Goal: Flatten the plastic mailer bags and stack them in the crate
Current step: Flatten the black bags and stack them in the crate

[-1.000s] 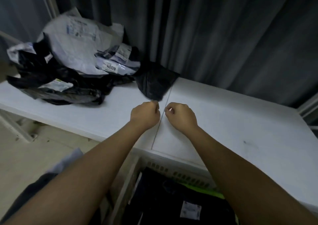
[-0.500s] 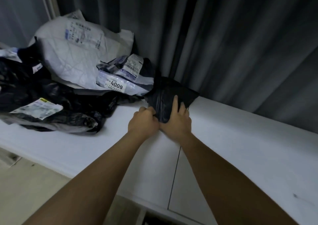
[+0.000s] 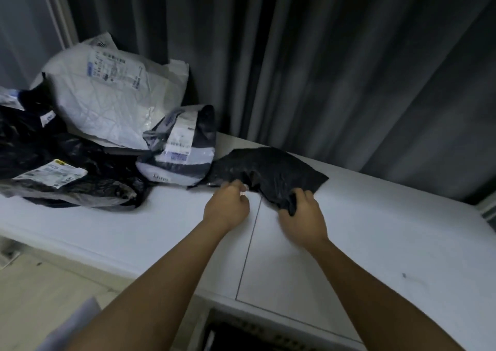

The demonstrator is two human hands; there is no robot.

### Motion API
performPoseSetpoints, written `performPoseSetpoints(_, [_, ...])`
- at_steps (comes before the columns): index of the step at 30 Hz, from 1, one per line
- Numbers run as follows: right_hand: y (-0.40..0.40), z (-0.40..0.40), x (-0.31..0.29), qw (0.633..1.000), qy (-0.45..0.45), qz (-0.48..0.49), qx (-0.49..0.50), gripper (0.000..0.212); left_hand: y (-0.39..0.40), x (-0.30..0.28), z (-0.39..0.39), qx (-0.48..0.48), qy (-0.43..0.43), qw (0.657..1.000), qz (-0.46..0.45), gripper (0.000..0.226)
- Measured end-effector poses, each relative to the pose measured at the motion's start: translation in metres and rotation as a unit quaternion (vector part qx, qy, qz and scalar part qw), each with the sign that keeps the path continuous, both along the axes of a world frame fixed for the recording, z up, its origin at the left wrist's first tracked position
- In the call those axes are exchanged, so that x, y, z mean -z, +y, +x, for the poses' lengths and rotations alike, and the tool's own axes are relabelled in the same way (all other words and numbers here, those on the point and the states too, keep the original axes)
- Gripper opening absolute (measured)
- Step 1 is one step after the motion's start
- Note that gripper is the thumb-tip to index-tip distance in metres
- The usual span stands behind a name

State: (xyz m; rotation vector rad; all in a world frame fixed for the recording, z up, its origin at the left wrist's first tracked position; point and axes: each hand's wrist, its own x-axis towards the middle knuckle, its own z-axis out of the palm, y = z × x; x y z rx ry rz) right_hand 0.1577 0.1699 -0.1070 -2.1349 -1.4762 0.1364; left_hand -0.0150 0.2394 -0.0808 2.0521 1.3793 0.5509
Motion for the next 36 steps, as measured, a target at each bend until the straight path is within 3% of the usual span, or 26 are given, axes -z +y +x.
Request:
performPoseSetpoints(5, [-0.083, 0.033, -0.002, 0.998, -0.016, -0.05, -0.02, 0.04, -0.054, -0.002, 0.027, -0.041, -0.038, 0.997, 0.052, 0.021])
performPoseSetpoints(10, [-0.144, 0.062, -0.003, 0.995, -0.029, -0.091, -0.012, 0.037, -0.098, 0.005, 0.049, -0.026, 0.068, 0.991, 0.11, 0.051])
performPoseSetpoints(16, [-0.185, 0.09, -0.01, 0.983, -0.051, -0.175, -0.029, 0.063, -0.121, -0.002, 0.073, 0.061, 0.072, 0.991, 0.092, 0.049])
performPoseSetpoints(19, [-0.177, 0.088, -0.02, 0.994, 0.028, -0.103, -0.003, 0.071, -0.121, -0.014, 0.086, 0.09, 0.045, 0.991, 0.091, 0.035])
performPoseSetpoints(21, [-0.157, 0.083, -0.037, 0.992, 0.122, -0.017, 0.036, 0.059, -0.118, -0.024, 0.095, 0.085, 0.022, 0.99, 0.111, 0.026])
performPoseSetpoints(23, [-0.13, 0.081, -0.053, 0.988, 0.144, 0.025, 0.058, 0.044, -0.113, -0.032, 0.105, 0.073, 0.0, 0.989, 0.125, 0.025])
performPoseSetpoints(26, [-0.095, 0.079, -0.063, 0.994, 0.081, -0.068, 0.023, 0.047, -0.104, -0.035, 0.122, 0.081, -0.019, 0.99, 0.115, 0.035])
performPoseSetpoints(29, [-0.077, 0.079, -0.048, 0.984, 0.01, -0.179, -0.025, 0.05, -0.093, -0.023, 0.135, 0.127, 0.051, 0.988, 0.076, 0.048])
performPoseSetpoints(36, [-0.087, 0.079, -0.018, 0.98, -0.058, -0.19, -0.019, 0.052, -0.09, 0.007, 0.143, 0.144, 0.105, 0.984, 0.015, 0.052])
